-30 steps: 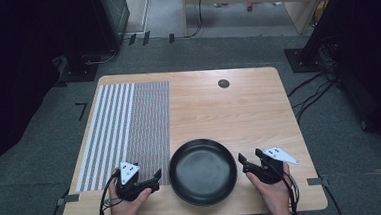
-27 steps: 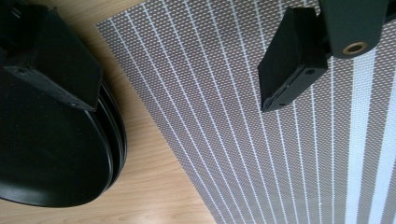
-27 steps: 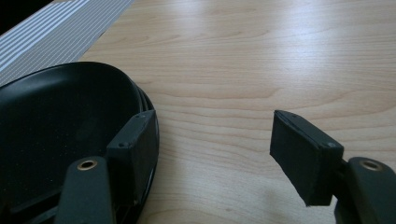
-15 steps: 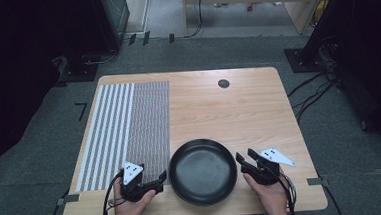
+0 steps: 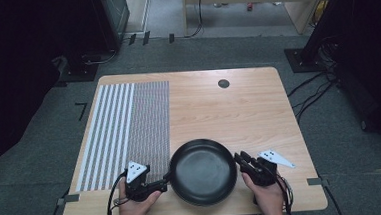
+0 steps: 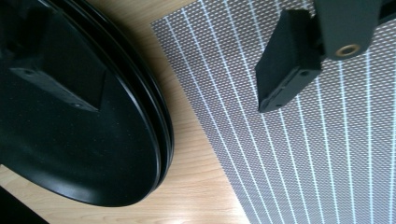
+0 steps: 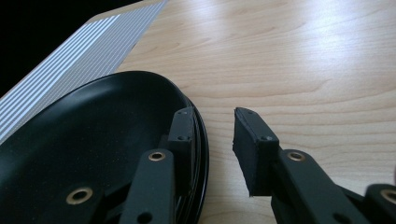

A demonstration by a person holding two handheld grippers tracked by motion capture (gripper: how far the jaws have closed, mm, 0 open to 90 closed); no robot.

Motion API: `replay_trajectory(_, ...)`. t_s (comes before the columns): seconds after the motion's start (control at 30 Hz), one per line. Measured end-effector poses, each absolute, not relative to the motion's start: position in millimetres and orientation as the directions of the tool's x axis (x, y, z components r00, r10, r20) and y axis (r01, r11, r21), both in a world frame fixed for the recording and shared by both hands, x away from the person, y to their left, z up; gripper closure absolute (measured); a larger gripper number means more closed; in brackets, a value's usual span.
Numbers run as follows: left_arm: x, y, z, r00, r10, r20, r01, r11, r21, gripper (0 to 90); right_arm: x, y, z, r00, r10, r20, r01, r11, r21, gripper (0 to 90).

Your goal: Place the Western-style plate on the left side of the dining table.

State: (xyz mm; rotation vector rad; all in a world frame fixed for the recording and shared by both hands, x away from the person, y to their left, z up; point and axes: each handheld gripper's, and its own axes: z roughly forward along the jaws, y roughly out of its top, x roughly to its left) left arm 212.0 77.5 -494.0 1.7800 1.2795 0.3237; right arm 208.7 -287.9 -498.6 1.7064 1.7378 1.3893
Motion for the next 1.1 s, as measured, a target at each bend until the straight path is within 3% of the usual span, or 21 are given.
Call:
replay_trajectory(0.27, 210.0, 73.1, -493.3, 0.455, 0.841, -0.293, 0.612, -0.057, 0.788, 32.4, 209.4, -289.0, -498.5, -0.221, 0.888, 0.403, 0.591, -0.206, 0.78, 75.7)
replay_trajectory(0.53, 208.5, 68.6, -496.5, 0.488, 0.817, -0.308, 0.622, -0.077, 0.779, 47.2, 209.3, -290.4, -498.8, -0.242, 0.846, 0.475, 0.631, -0.235, 0.74, 74.0)
replay_trajectory(0.9, 205.1, 60.2, -500.9, 0.53, 0.784, -0.322, 0.638, -0.118, 0.761, 54.3, 202.4, -286.6, -499.6, -0.23, 0.851, 0.473, 0.665, -0.217, 0.714, 80.3)
replay_trajectory(1.1, 206.0, 64.3, -501.3, 0.512, 0.772, -0.377, 0.665, -0.079, 0.742, 55.9, 198.5, -286.6, -497.1, -0.227, 0.852, 0.472, 0.671, -0.215, 0.71, 83.6)
